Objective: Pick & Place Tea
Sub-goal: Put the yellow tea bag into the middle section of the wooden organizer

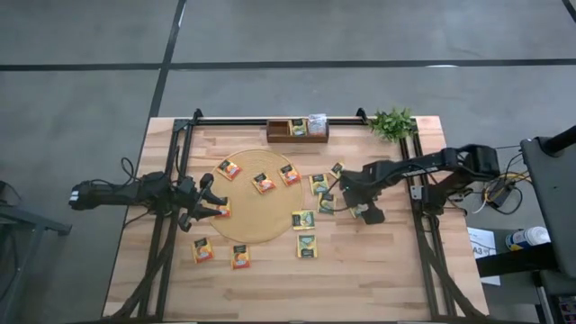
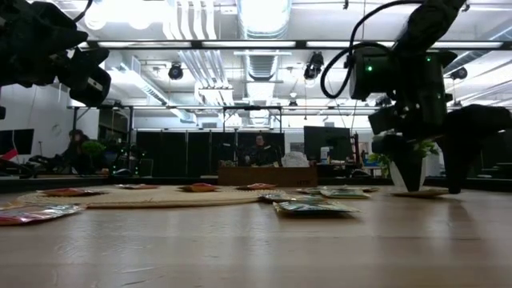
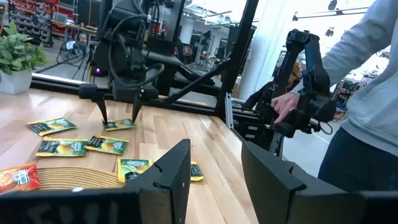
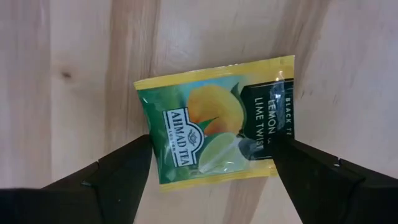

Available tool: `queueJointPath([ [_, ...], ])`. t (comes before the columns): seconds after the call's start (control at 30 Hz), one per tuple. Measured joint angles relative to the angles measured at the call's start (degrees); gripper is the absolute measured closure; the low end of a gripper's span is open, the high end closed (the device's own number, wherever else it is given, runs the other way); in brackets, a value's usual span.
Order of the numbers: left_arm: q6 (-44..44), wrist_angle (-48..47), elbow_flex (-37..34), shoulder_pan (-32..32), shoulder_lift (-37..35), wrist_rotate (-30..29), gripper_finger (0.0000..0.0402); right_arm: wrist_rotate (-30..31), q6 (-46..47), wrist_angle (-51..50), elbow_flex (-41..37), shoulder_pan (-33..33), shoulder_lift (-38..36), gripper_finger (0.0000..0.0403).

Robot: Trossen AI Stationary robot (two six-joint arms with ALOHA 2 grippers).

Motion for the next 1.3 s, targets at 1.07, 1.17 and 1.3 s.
queueJointPath([
  [1.07, 0.0, 0.0, 0.0, 0.0, 0.0, 0.0, 0.0264, 3.4, 2.5, 5.5, 2.5, 2.0, -1.1, 0.0381],
  [1.17, 0.0, 0.0, 0.0, 0.0, 0.0, 0.0, 0.0264, 5.9, 2.2, 3.8, 3.3, 2.0, -2.9, 0.0381],
  [1.3, 0.0, 0.0, 0.0, 0.0, 0.0, 0.0, 0.0264, 9.4, 1.0, 4.2, 4.5, 1.4, -4.9, 0.0380],
])
